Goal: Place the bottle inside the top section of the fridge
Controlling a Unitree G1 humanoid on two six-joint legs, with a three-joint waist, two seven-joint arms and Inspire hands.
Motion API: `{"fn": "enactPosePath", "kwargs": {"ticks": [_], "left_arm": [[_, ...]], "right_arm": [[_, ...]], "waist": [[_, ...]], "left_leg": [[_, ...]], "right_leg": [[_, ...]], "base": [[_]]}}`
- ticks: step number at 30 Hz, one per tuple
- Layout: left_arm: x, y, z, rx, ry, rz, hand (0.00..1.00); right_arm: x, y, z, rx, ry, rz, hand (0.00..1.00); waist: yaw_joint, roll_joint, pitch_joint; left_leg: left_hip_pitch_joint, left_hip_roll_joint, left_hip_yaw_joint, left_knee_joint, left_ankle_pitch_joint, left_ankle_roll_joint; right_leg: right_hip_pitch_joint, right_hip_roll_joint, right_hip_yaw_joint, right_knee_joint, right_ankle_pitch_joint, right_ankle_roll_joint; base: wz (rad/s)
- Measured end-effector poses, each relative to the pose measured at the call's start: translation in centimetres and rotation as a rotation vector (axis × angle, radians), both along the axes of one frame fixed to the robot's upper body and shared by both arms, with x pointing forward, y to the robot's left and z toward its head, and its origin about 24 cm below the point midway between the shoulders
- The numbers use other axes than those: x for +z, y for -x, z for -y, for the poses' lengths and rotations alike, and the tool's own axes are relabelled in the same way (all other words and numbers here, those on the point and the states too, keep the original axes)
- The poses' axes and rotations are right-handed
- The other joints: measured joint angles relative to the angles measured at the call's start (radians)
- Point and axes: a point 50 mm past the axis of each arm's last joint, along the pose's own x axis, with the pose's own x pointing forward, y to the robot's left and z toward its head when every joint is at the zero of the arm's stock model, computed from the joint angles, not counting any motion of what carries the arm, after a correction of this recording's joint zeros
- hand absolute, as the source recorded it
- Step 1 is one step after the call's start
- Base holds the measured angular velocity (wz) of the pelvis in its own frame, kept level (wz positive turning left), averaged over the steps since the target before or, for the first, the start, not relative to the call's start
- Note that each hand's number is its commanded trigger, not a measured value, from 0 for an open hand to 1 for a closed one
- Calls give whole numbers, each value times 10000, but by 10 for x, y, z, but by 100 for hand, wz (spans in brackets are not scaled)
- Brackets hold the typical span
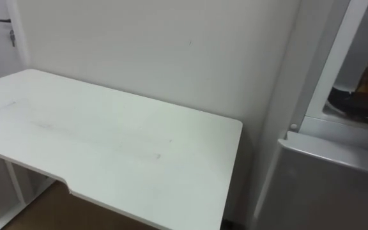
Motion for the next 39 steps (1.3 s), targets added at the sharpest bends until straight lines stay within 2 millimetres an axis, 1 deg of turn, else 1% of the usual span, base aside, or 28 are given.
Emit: {"fn": "enactPosePath", "kwargs": {"ticks": [2,7,10,15,23,29,33,36,39], "left_arm": [[0,-2,0,-20,-11,73,0],[1,-5,0,-67,-26,198,0],[1,-3,0,-11,-17,47,0],[1,-2,0,3,2,-4,0],[0,3,0,83,19,-249,0],[-1,4,0,106,40,-304,0],[-1,4,2,97,66,-280,0],[-1,4,2,75,59,-280,0],[-1,5,2,43,52,-332,0]], "right_arm": [[0,0,0,123,-165,-3,0],[-1,-1,-4,559,-239,-234,0],[-3,-2,-6,870,-223,-408,0],[-7,-1,-7,999,-300,-584,0],[-9,1,-8,1212,-260,-642,0],[-11,9,-6,1321,-191,-384,0],[-12,15,-7,1429,-133,-139,0],[-10,18,-8,1467,-96,87,0],[-9,21,-11,1551,-1,185,0]], "waist": [[-22,-8,-5],[-184,-70,-59],[-259,-82,-65],[-271,-98,-68],[-285,-107,-61],[-256,-84,-47],[-270,-30,-19],[-278,49,10],[-291,100,19]], "left_leg": [[66,-6,6,-13,0,0],[174,-22,6,-49,-5,-4],[315,-33,14,-124,-7,-9],[493,-46,17,-170,-15,-21],[626,-46,56,-237,-22,-31],[628,-40,82,-241,-34,-37],[609,-39,104,-228,-50,-34],[610,-39,124,-214,-67,-27],[605,-39,149,-229,-67,-27]], "right_leg": [[61,-6,-3,-14,-6,7],[182,-21,-50,-36,-24,26],[294,-32,-51,-43,-36,39],[515,-25,-96,-162,-52,44],[594,-27,-47,-177,-52,44],[589,-30,-41,-180,-52,44],[571,-29,-13,-188,-54,48],[586,-34,11,-188,-56,52],[585,-38,36,-188,-66,66]], "base": [[0],[1],[0],[1],[-1],[0],[0],[0],[0]]}}
